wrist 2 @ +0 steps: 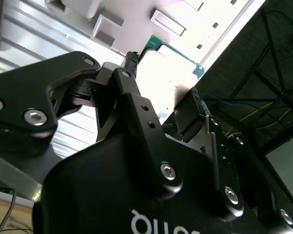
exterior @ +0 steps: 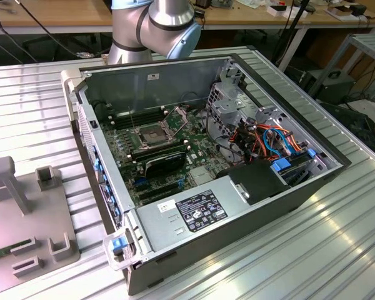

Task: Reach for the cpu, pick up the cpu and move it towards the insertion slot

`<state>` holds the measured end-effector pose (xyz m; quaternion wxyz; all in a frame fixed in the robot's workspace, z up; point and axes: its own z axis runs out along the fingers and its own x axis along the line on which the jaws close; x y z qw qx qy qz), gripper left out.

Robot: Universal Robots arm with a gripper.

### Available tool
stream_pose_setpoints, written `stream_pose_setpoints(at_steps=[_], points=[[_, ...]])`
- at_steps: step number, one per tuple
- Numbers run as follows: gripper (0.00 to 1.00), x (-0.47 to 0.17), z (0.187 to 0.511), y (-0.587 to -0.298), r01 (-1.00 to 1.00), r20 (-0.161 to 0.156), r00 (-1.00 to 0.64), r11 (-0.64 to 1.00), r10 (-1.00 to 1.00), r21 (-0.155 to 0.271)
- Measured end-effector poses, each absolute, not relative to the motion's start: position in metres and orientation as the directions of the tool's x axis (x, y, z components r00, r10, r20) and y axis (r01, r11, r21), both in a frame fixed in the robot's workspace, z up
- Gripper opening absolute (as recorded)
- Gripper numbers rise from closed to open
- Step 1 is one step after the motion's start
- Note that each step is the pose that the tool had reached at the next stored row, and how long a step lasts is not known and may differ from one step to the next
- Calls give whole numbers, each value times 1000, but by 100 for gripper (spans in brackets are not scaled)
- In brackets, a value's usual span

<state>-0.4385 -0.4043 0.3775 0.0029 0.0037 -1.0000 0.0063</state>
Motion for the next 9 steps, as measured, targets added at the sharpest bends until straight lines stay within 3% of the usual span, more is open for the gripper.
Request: stream_pose_setpoints(at_steps=[9], points=[[55, -418, 377, -392, -7, 6, -1000, 1000, -7, -13]])
